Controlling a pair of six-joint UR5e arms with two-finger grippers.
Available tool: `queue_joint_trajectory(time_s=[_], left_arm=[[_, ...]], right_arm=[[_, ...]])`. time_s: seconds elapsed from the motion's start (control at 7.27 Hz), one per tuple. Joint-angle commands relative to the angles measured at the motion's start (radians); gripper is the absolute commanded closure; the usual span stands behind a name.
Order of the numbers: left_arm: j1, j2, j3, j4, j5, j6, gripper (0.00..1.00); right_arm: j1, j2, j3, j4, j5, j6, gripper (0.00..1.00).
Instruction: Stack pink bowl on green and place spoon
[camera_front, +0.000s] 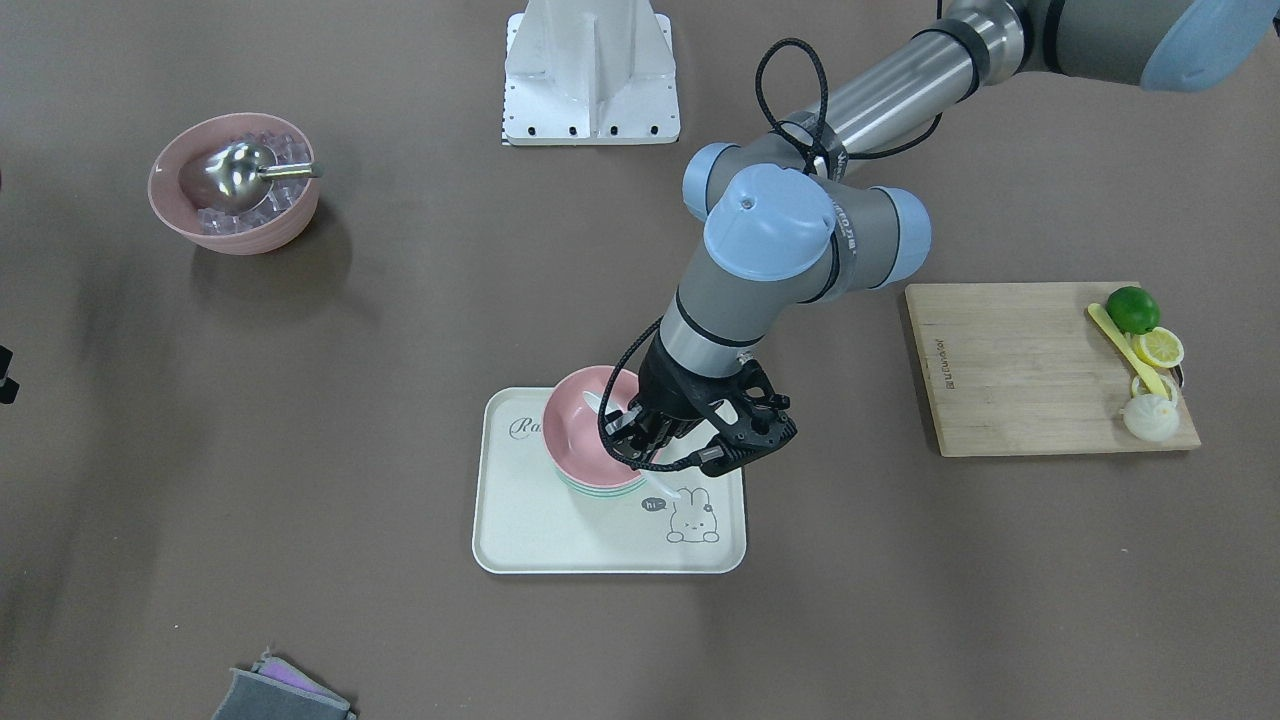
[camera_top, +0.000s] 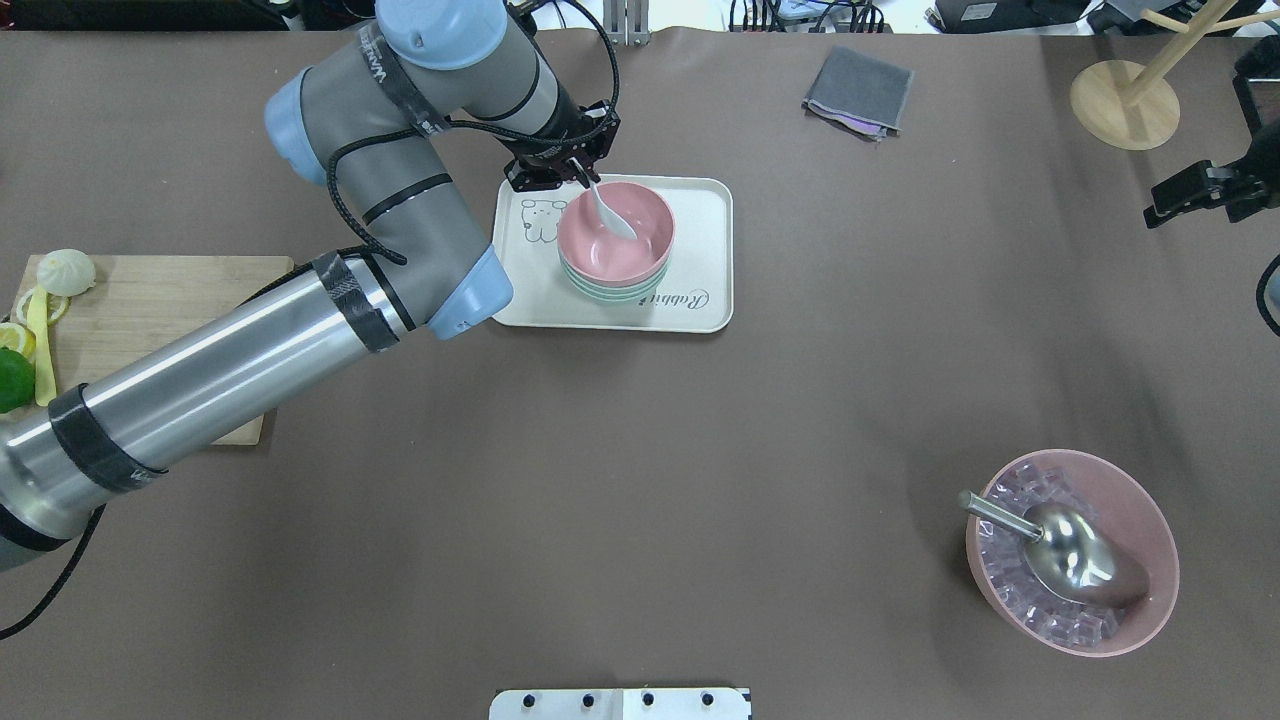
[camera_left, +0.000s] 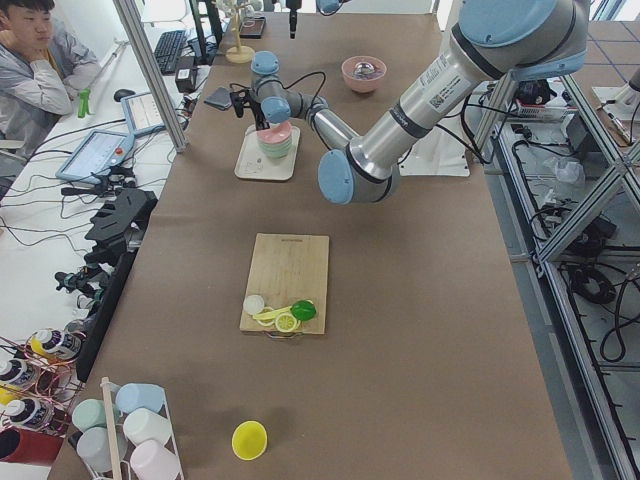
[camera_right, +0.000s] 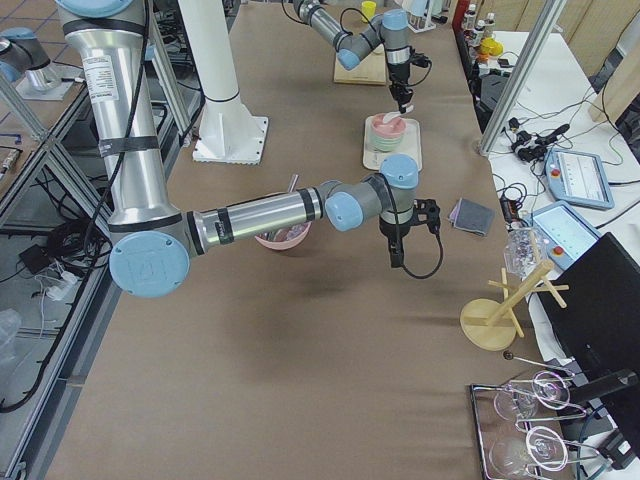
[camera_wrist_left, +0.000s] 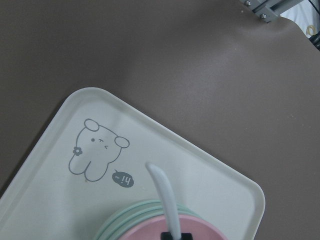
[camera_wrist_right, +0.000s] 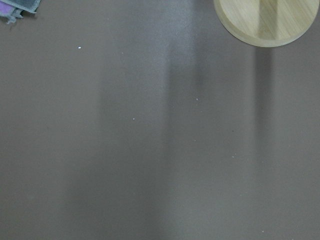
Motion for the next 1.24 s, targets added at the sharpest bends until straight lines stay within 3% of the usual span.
queue_joint_trajectory(time_s=[0.0, 0.14, 0.28, 0.55, 0.83, 0.96, 1.1], left_arm=[[0.011, 0.008, -0.02, -0.022, -0.001, -0.018, 0.28], [0.008, 0.04, -0.065, -0.01, -0.007, -0.019, 0.02], [0.002, 0.089, -0.123, -0.007, -0.01, -0.015, 0.02], [-0.12, 0.22, -0.262, 0.083, -0.207, 0.075, 0.02], [-0.227, 0.566, -0.538, 0.192, -0.243, 0.542, 0.02], [-0.286, 0.721, -0.62, 0.256, -0.243, 0.862, 0.02], [-0.372, 0.868, -0.639, 0.258, -0.245, 1.147, 0.02]], right_arm=[[-0.002, 0.008, 0.036, -0.057, -0.001, -0.002, 0.0], [-0.002, 0.01, 0.053, -0.072, 0.0, -0.002, 0.0], [-0.003, 0.011, 0.058, -0.085, 0.0, -0.002, 0.0], [-0.003, 0.019, 0.056, -0.088, 0.005, -0.002, 0.0], [0.009, 0.037, 0.047, -0.149, 0.013, -0.049, 0.0], [0.023, 0.036, 0.041, -0.157, 0.02, -0.094, 0.0], [0.039, 0.031, 0.029, -0.158, 0.034, -0.123, 0.0]])
